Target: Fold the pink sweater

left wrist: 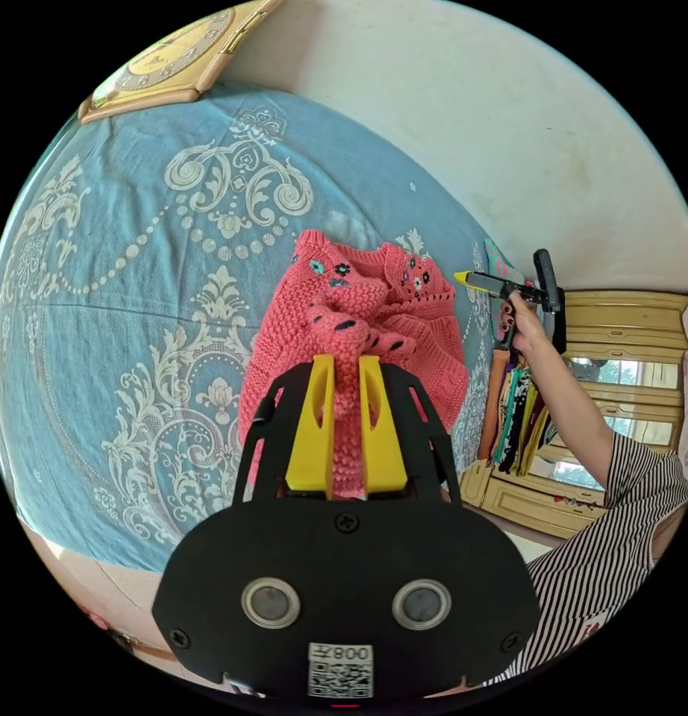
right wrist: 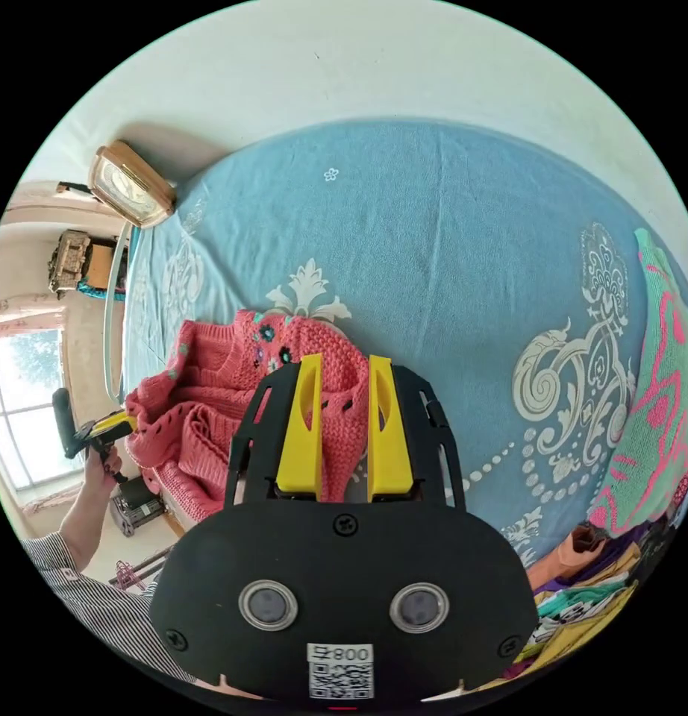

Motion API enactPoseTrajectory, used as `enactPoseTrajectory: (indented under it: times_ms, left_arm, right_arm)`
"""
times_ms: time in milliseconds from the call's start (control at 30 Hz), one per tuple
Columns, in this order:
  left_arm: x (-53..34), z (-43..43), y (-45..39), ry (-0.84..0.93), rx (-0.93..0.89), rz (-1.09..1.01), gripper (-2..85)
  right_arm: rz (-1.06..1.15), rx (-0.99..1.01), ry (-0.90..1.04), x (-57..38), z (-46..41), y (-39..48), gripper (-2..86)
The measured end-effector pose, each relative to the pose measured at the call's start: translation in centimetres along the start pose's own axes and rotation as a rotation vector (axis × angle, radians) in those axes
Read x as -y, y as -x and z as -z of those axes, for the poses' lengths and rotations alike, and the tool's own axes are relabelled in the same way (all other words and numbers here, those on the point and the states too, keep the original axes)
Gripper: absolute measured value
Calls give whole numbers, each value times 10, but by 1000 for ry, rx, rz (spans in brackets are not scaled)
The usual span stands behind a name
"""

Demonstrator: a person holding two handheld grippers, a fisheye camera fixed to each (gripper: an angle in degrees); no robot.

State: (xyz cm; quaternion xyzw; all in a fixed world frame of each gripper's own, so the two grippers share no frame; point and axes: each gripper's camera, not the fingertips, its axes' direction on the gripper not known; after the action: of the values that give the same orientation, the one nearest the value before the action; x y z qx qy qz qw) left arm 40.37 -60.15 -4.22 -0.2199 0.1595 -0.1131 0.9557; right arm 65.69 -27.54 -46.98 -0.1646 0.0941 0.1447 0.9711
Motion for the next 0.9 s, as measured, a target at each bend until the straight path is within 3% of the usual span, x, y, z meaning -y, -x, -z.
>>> enactPoseTrajectory:
  times_ms: [100, 300, 567, 900]
  left_arm:
    - [-10, 29, 9, -10, -13, 11, 58]
    - [-30, 97, 25, -80, -175, 47, 46]
    - [-69, 243, 25, -177, -323, 1, 33]
    - [-127, 452, -27, -293, -443, -191, 30]
  right_arm:
    - [-8, -50, 119, 4, -28, 13, 97]
    - [38, -56, 107, -42, -8, 56, 43]
    - [1, 198, -167, -200, 154, 105, 26]
    - [-53, 244, -497, -448, 353, 192, 22]
